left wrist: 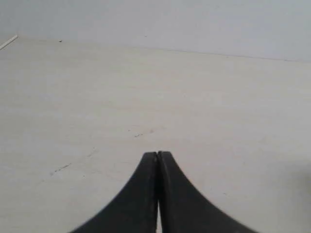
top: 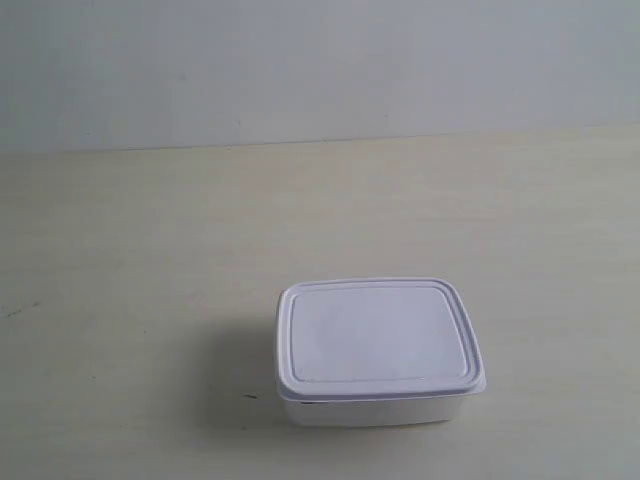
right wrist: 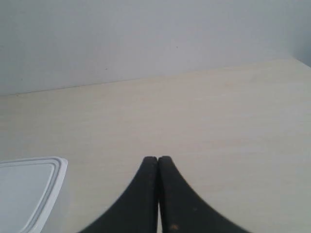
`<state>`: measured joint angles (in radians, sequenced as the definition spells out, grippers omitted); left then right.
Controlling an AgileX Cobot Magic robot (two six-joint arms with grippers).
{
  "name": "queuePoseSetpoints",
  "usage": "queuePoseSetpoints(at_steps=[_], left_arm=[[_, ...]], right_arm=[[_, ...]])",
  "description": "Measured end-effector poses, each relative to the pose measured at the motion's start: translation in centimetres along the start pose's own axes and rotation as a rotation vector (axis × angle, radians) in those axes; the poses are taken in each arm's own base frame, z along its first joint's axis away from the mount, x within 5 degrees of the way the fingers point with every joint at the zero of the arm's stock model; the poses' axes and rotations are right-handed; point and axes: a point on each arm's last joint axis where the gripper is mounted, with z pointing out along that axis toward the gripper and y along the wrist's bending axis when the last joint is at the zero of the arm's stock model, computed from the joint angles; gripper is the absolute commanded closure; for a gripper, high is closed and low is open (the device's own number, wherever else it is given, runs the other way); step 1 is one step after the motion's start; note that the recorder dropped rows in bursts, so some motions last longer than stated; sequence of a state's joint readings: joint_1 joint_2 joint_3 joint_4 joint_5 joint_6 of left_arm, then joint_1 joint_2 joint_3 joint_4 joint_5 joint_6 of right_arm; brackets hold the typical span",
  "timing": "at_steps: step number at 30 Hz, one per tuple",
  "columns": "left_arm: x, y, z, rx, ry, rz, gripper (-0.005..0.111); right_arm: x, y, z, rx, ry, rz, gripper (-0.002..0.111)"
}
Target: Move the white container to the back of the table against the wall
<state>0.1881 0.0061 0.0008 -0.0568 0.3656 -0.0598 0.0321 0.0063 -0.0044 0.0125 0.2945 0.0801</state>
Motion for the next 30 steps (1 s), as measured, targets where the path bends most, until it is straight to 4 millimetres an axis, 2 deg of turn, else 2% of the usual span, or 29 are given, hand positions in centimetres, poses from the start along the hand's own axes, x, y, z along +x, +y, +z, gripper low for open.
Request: queuePoseSetpoints(at_steps=[12, 15, 19, 20, 25, 26, 27, 29, 30], left_arm=[[0.0, 0.3, 0.0, -0.057, -0.007, -0.017, 0.107], [-0.3, 0.4, 0.2, -0.070, 0.030, -0.021, 0.107], [-5.1, -0.5, 0.1, -0.012, 0.042, -0.003, 0.107], [-7.2, -1.0, 0.1, 0.021, 0.028, 0.007, 0.107], [-14.4, -3.4, 0.9, 0.164, -0.005, 0.046, 0.107], [-16.6, -4.2, 0.9, 0.207, -0.029, 0.055, 0.107], [-17.6, -4.6, 0.8, 0.228, -0.046, 0.058, 0.107], [-20.9, -5.8, 0.6, 0.289, -0.103, 0.063, 0.107], [-21.6, -6.0, 0.4, 0.297, -0.117, 0.063, 0.107]], right_arm=[[0.0, 0.0, 0.0, 0.001, 0.000, -0.004, 0.108], [-0.1, 0.0, 0.2, 0.003, 0.078, -0.005, 0.108], [-4.9, 1.4, 0.1, -0.129, 0.088, -0.041, 0.108], [-6.7, 2.0, 0.2, -0.172, 0.084, -0.051, 0.108], [-13.3, 4.2, 0.9, -0.302, 0.049, -0.075, 0.108], [-15.2, 4.9, 1.0, -0.336, 0.027, -0.078, 0.108], [-16.2, 5.2, 1.0, -0.349, 0.012, -0.077, 0.108], [-18.8, 6.1, 1.3, -0.384, -0.017, -0.077, 0.108], [-19.3, 6.2, 1.3, -0.386, -0.028, -0.075, 0.108]])
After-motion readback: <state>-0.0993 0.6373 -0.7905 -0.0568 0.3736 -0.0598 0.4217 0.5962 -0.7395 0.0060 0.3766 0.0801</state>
